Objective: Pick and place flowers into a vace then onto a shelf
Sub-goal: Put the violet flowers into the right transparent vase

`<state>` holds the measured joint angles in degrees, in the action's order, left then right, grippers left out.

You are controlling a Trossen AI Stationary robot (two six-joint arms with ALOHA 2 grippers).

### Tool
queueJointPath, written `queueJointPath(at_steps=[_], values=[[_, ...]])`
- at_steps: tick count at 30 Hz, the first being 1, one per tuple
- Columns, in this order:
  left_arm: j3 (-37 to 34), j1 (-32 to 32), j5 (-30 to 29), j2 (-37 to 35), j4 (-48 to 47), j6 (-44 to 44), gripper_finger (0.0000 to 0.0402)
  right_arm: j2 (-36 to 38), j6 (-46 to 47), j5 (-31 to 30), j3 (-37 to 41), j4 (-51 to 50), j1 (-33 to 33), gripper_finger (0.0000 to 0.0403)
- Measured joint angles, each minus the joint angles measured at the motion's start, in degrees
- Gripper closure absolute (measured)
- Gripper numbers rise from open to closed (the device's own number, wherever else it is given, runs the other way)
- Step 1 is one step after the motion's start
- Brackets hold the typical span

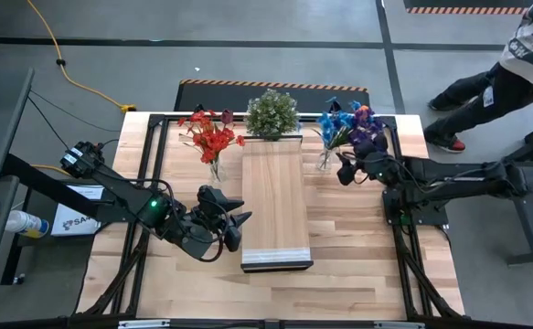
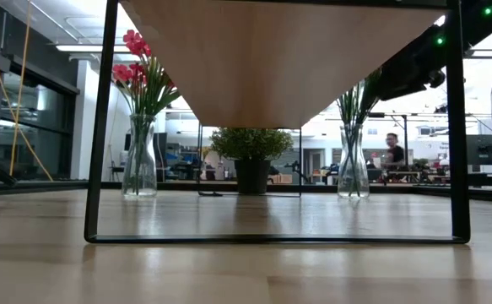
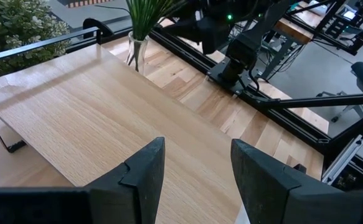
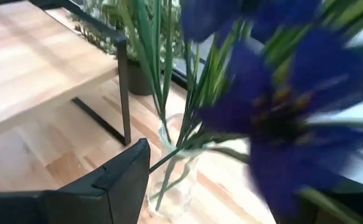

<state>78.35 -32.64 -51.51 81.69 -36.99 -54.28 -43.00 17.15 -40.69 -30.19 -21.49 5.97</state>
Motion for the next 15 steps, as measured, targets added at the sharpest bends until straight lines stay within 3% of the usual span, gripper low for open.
queueJointPath(at_steps=[15], values=[[0.0, 0.0, -0.2, 0.0, 0.0, 0.1, 0.0186, 0.0, -4.3, 2.3, -7.9, -11.3, 2.4, 0.0136]])
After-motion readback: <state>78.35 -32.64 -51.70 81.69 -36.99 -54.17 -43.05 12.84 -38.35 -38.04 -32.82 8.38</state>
